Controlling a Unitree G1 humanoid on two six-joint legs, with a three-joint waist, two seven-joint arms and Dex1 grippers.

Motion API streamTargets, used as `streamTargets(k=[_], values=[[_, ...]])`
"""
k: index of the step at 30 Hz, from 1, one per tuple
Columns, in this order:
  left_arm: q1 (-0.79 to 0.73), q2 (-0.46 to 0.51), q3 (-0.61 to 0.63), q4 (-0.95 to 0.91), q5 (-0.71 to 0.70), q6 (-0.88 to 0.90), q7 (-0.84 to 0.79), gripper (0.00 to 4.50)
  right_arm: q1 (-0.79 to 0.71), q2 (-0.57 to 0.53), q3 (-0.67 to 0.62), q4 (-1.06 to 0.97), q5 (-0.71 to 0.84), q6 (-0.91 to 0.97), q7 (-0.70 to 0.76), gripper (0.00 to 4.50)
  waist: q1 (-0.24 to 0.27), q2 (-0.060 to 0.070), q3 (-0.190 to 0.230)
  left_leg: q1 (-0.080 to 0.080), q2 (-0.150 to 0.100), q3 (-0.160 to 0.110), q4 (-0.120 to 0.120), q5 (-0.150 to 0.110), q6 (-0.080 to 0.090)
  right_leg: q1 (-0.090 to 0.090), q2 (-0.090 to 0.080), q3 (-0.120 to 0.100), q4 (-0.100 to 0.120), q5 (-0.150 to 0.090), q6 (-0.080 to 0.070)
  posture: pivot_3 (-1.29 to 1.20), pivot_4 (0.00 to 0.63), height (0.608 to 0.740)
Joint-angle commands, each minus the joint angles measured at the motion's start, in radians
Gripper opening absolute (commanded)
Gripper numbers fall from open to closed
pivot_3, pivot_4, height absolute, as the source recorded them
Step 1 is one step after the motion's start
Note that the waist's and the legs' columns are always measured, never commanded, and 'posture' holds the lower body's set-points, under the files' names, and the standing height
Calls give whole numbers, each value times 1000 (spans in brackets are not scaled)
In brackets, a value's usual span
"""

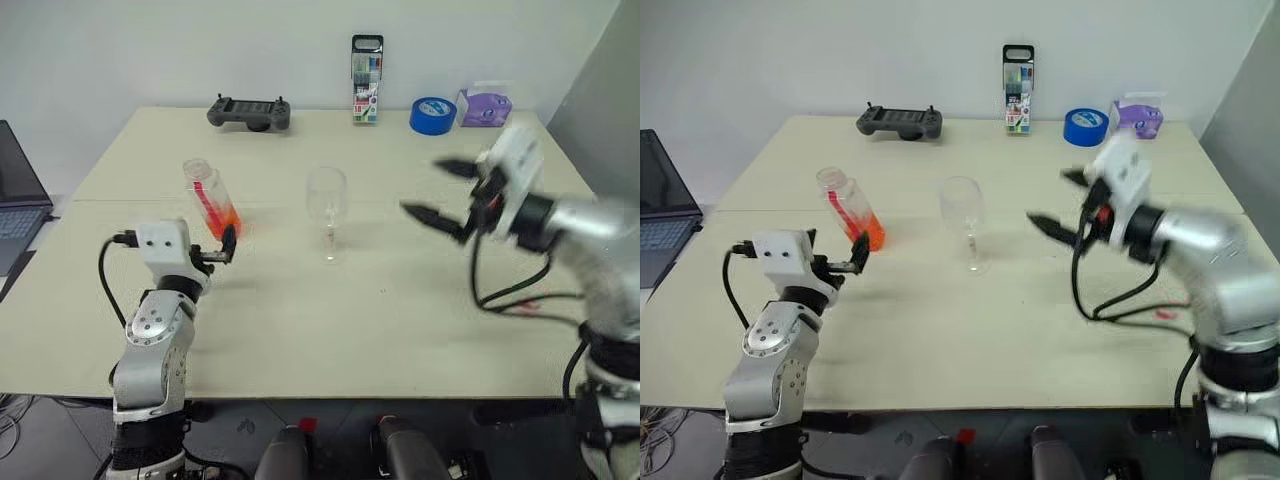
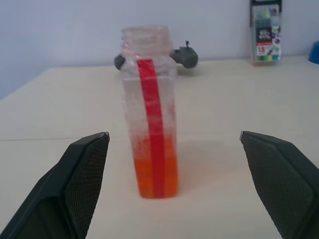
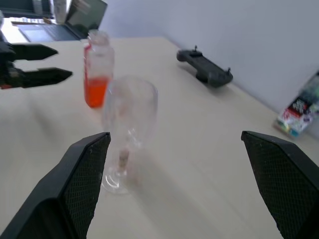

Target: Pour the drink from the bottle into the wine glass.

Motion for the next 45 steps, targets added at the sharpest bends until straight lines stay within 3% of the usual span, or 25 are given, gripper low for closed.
streamTargets(k=[1,9,22,39,42,45], values=[[-56,8,8,35,47,-31,43,4500,-103,-23,25,-9,149,151,51,4474,2,0,0,0,0,0,0,0,0,0,0,-1,0,1,-2,0,150,740],[-205,19,-4,208,64,-75,31,4500,-175,-74,169,84,106,61,85,4474,5,-1,0,-5,-5,2,1,0,0,0,-6,-1,-8,3,-2,0,150,740],[-270,26,-13,279,52,-94,-44,4500,-203,-92,197,83,106,41,101,4474,6,-1,0,-13,-6,0,1,0,0,-7,-10,-1,-8,5,0,0,150,740],[-487,79,-35,687,93,-286,-96,4500,-197,-93,216,69,106,50,81,4474,5,-1,0,-18,-6,1,2,0,0,-13,-10,-1,-6,5,1,0,150,740],[-495,91,-33,721,101,-301,-91,3899,-186,-93,197,53,117,52,75,4500,4,-1,0,-18,-6,2,2,0,0,-14,-10,-1,-6,5,1,0,150,740],[-517,95,-38,757,102,-331,-104,2980,-170,-49,136,43,138,45,21,4500,5,-1,0,-18,-6,1,2,0,0,-14,-10,-1,-6,5,1,0,150,740]])
